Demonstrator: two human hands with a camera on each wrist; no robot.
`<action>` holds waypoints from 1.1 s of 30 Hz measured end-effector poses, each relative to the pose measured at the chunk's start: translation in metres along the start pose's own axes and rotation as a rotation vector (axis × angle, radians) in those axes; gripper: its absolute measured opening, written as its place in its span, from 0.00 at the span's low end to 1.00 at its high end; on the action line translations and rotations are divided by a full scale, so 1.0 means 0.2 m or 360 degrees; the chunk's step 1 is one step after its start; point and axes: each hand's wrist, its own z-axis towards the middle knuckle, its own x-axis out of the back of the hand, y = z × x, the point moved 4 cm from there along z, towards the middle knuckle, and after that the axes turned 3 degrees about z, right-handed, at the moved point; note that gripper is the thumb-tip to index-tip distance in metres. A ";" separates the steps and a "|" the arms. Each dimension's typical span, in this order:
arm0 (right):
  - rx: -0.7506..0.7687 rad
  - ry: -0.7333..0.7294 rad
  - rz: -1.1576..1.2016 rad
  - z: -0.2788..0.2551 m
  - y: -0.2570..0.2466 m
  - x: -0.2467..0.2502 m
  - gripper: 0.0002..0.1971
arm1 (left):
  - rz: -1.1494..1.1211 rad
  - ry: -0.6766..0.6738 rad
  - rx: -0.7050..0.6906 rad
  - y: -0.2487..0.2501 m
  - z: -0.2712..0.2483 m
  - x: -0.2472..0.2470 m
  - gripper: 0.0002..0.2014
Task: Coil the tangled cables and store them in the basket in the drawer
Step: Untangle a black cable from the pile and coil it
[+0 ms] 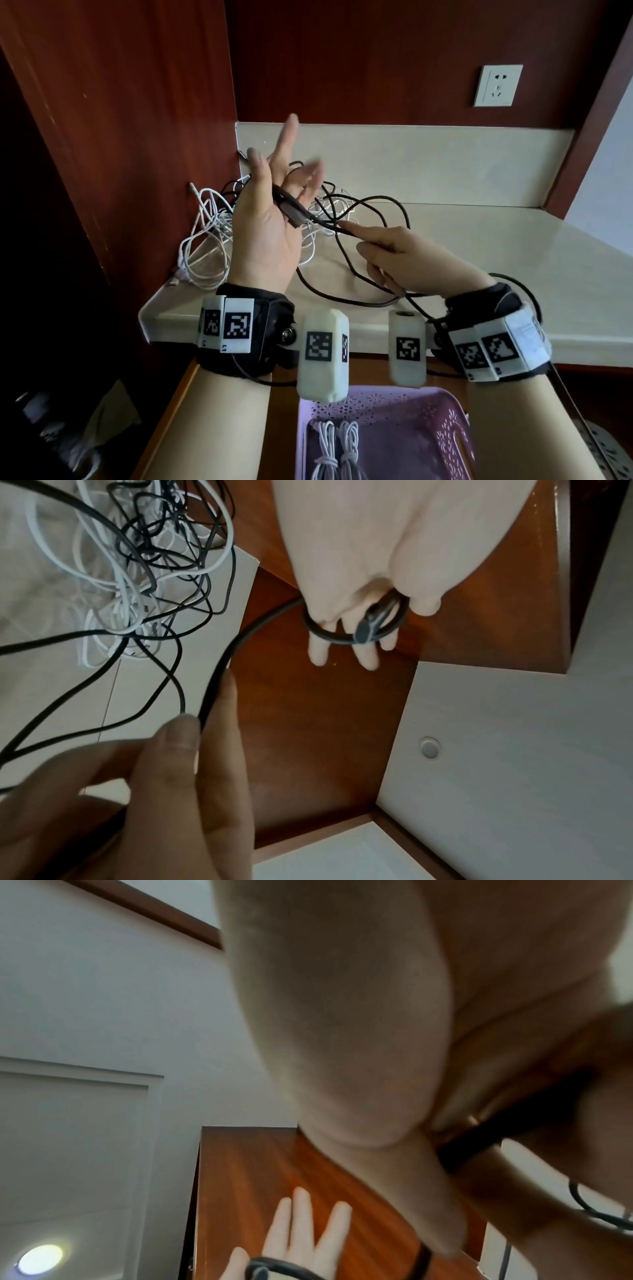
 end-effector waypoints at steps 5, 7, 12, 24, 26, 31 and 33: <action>-0.0022 -0.0176 -0.0041 -0.01 0.02 -0.02 0.25 | 0.0178 0.0209 0.0022 -0.02 0.02 0.05 0.32; -0.0036 -0.0243 -0.0107 -0.02 0.03 -0.01 0.23 | 0.0305 0.0398 0.0041 -0.04 0.03 0.12 0.29; -0.0032 -0.0309 -0.0251 -0.05 0.03 0.05 0.18 | 0.0932 0.0452 -0.0196 -0.04 0.04 0.15 0.28; 0.0272 0.0813 -0.0796 -0.08 -0.03 0.26 0.06 | 0.2569 -0.0613 0.0113 -0.27 -0.05 -0.03 0.25; 0.0323 0.0994 -0.0907 -0.08 -0.03 0.27 0.05 | 0.2450 -0.0665 0.0311 -0.28 -0.06 -0.04 0.14; 0.0384 0.1133 -0.0866 -0.09 -0.08 0.26 0.10 | 0.2114 -0.0756 0.0408 -0.27 -0.08 -0.07 0.25; 0.0360 0.1207 -0.0875 -0.10 -0.09 0.26 0.13 | 0.2157 -0.0889 0.0423 -0.29 -0.10 -0.09 0.24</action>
